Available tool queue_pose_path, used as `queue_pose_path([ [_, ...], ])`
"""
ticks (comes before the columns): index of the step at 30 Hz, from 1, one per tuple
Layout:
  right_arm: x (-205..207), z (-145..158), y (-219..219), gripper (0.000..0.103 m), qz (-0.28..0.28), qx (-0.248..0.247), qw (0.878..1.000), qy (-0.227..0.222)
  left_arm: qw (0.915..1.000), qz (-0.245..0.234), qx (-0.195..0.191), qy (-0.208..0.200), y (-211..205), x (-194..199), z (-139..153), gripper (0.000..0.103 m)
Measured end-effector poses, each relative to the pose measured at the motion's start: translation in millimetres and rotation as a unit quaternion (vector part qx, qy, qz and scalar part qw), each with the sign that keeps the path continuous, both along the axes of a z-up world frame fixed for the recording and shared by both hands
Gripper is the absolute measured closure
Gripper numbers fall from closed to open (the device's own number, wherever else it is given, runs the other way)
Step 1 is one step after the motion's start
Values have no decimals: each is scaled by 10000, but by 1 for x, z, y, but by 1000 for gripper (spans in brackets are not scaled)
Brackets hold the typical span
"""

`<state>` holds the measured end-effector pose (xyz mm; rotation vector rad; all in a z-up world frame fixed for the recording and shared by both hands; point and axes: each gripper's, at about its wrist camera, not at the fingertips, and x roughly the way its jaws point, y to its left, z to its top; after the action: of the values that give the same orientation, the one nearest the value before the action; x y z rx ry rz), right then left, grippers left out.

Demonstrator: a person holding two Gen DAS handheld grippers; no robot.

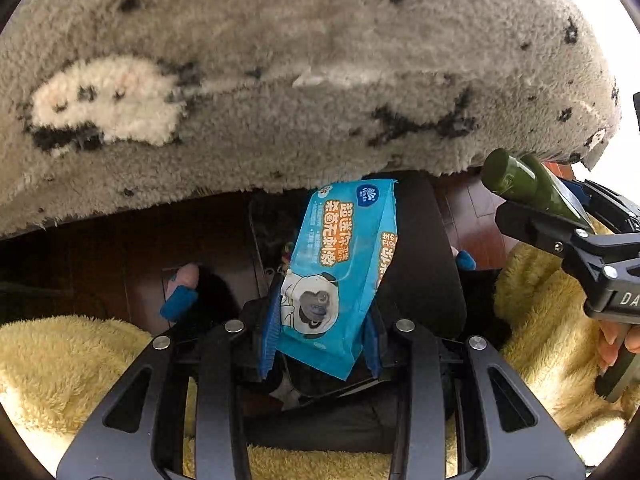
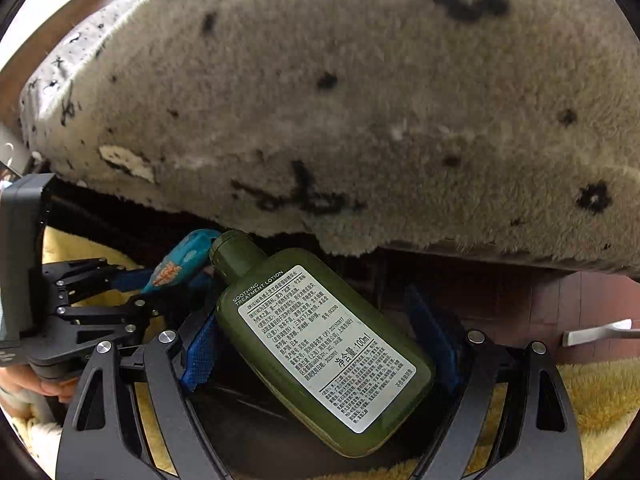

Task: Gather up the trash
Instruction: 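Carry the wipe pack and green bottle down beside the bed to the bin, then open both grippers over the bin to drop the wipe pack and bottle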

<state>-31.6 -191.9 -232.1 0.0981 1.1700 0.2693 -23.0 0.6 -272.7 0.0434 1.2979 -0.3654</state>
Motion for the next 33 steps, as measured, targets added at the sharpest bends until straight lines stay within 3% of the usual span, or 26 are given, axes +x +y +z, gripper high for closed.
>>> queue_pose_path([
  [17, 8, -21, 10, 17, 89, 65, 9996, 253, 9991, -321, 66, 287, -19, 2, -22, 65],
  [20, 10, -23, 15, 17, 57, 136, 9996, 236, 9991, -307, 74, 294, -19, 3, -22, 54],
  [22, 12, -20, 12, 8, -1, 209, 9997, 157, 9991, -277, 82, 299, -19, 2, -21, 45],
  [28, 16, -18, -4, 5, -202, 289, 9993, 137, 9994, -190, 89, 280, -12, 4, -18, 33],
  [33, 21, -15, -19, 4, -431, 193, 9989, 50, 9996, -36, 250, -102, -8, 4, 0, 17],
])
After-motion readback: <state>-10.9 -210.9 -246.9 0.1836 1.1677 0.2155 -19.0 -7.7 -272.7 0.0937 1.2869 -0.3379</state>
